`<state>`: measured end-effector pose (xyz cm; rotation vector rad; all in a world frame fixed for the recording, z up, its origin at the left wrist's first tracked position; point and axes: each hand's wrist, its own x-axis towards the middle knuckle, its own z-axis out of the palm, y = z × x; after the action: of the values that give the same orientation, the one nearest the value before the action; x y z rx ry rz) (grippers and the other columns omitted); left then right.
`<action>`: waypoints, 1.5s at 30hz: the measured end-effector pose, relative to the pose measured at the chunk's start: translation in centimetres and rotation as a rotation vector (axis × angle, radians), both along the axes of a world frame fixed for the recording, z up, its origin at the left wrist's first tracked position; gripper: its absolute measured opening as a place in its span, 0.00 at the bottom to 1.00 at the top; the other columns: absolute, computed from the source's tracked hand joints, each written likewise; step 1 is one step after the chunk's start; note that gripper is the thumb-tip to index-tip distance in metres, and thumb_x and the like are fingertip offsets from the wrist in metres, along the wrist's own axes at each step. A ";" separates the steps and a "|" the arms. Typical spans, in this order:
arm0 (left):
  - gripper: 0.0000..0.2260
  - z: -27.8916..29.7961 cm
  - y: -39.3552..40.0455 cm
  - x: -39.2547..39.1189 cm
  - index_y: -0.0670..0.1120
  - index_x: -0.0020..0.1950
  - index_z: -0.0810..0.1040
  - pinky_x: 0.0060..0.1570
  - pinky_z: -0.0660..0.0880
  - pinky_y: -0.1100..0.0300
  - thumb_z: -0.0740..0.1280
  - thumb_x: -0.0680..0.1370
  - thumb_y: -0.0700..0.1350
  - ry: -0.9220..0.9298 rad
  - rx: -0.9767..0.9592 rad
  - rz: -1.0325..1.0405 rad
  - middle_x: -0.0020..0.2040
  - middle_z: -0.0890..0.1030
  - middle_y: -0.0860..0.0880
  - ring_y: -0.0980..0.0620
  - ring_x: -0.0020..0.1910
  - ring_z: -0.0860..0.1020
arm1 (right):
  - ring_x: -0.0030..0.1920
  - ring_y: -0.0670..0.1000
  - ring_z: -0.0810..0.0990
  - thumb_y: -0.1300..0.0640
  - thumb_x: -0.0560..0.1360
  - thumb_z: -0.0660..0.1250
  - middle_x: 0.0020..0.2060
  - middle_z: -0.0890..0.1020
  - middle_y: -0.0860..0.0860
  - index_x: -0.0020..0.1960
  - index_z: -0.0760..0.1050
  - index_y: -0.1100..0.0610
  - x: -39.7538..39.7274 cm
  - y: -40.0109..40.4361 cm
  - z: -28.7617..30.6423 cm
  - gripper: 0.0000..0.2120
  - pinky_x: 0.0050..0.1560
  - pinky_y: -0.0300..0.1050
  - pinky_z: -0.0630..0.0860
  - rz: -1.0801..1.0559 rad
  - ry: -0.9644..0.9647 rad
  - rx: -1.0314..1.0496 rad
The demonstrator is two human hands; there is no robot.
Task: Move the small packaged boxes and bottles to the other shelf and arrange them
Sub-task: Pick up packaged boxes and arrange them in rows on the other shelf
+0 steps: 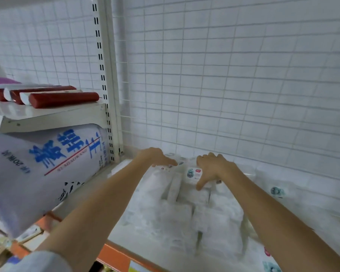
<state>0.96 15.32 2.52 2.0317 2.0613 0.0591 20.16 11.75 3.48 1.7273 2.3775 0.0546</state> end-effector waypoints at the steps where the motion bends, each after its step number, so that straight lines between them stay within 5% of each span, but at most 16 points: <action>1: 0.25 -0.2 0.3 0.3 0.47 0.48 0.75 0.50 0.70 0.57 0.64 0.69 0.68 -0.017 -0.041 -0.002 0.50 0.78 0.48 0.48 0.47 0.75 | 0.51 0.52 0.65 0.41 0.65 0.74 0.55 0.70 0.52 0.65 0.63 0.56 -0.1 0.1 0.0 0.37 0.50 0.44 0.63 -0.016 0.015 -0.003; 5: 0.32 -0.9 1.5 0.3 0.45 0.60 0.74 0.49 0.72 0.58 0.67 0.67 0.67 -0.017 -0.095 -0.058 0.51 0.77 0.47 0.49 0.46 0.75 | 0.53 0.53 0.70 0.44 0.65 0.74 0.57 0.73 0.53 0.64 0.62 0.54 -0.7 0.7 -0.6 0.35 0.53 0.46 0.64 -0.045 0.090 0.011; 11: 0.21 -0.9 2.7 -0.7 0.46 0.40 0.74 0.54 0.75 0.55 0.69 0.65 0.63 -0.014 -0.088 -0.166 0.43 0.77 0.49 0.49 0.46 0.78 | 0.59 0.54 0.69 0.46 0.66 0.72 0.59 0.71 0.53 0.66 0.61 0.53 -1.5 1.1 -1.3 0.34 0.57 0.50 0.65 -0.109 0.126 0.104; 17: 0.21 -1.9 2.8 -2.5 0.43 0.52 0.77 0.52 0.74 0.56 0.70 0.68 0.58 -0.129 -0.044 -0.323 0.46 0.80 0.48 0.48 0.50 0.79 | 0.62 0.55 0.67 0.46 0.67 0.70 0.62 0.67 0.53 0.69 0.60 0.50 -2.3 0.8 -2.0 0.34 0.60 0.51 0.64 -0.178 0.146 0.238; 22: 0.32 -2.6 2.1 -3.8 0.46 0.66 0.69 0.61 0.67 0.56 0.69 0.69 0.61 -0.066 -0.046 -0.391 0.63 0.72 0.50 0.47 0.62 0.71 | 0.61 0.55 0.68 0.47 0.68 0.69 0.61 0.67 0.54 0.71 0.59 0.48 -2.5 0.3 -2.2 0.34 0.57 0.50 0.66 -0.204 0.112 0.274; 28: 0.26 -2.7 2.0 -5.4 0.46 0.54 0.73 0.54 0.72 0.54 0.72 0.65 0.61 -0.033 -0.028 -0.362 0.53 0.77 0.48 0.48 0.50 0.75 | 0.61 0.55 0.69 0.51 0.66 0.71 0.62 0.68 0.53 0.70 0.59 0.52 -3.3 0.1 -2.4 0.36 0.58 0.48 0.67 -0.208 0.133 0.327; 32: 0.31 -3.2 1.8 -6.2 0.46 0.65 0.68 0.56 0.70 0.56 0.72 0.67 0.55 -0.162 0.122 -0.391 0.60 0.73 0.49 0.49 0.57 0.72 | 0.61 0.53 0.67 0.53 0.66 0.72 0.63 0.68 0.52 0.69 0.60 0.55 -2.8 -0.5 -2.7 0.36 0.60 0.45 0.67 -0.225 0.260 0.370; 35: 0.30 -3.4 1.7 -7.4 0.45 0.66 0.68 0.55 0.67 0.61 0.74 0.68 0.48 -0.318 0.196 -0.429 0.60 0.72 0.48 0.50 0.58 0.70 | 0.61 0.52 0.66 0.54 0.67 0.72 0.63 0.68 0.52 0.70 0.61 0.56 -2.3 -1.2 -2.8 0.35 0.60 0.44 0.68 -0.213 0.407 0.393; 41: 0.30 -3.1 1.6 -9.9 0.44 0.65 0.71 0.62 0.67 0.56 0.76 0.65 0.41 -0.460 0.275 -0.556 0.56 0.70 0.50 0.50 0.58 0.69 | 0.62 0.53 0.67 0.59 0.66 0.75 0.59 0.64 0.51 0.68 0.65 0.56 -0.9 -3.2 -2.5 0.33 0.63 0.42 0.67 -0.251 0.761 0.427; 45: 0.29 -2.7 0.3 -9.8 0.43 0.63 0.72 0.60 0.70 0.59 0.77 0.65 0.38 -0.615 0.379 -0.611 0.55 0.70 0.50 0.52 0.55 0.72 | 0.58 0.48 0.67 0.58 0.66 0.76 0.54 0.64 0.47 0.67 0.67 0.56 0.2 -5.6 -2.2 0.33 0.57 0.36 0.63 -0.284 0.840 0.508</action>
<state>-8.86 15.66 -0.22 2.3630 1.0751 0.8874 20.31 6.17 1.29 2.7474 2.7786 -0.1566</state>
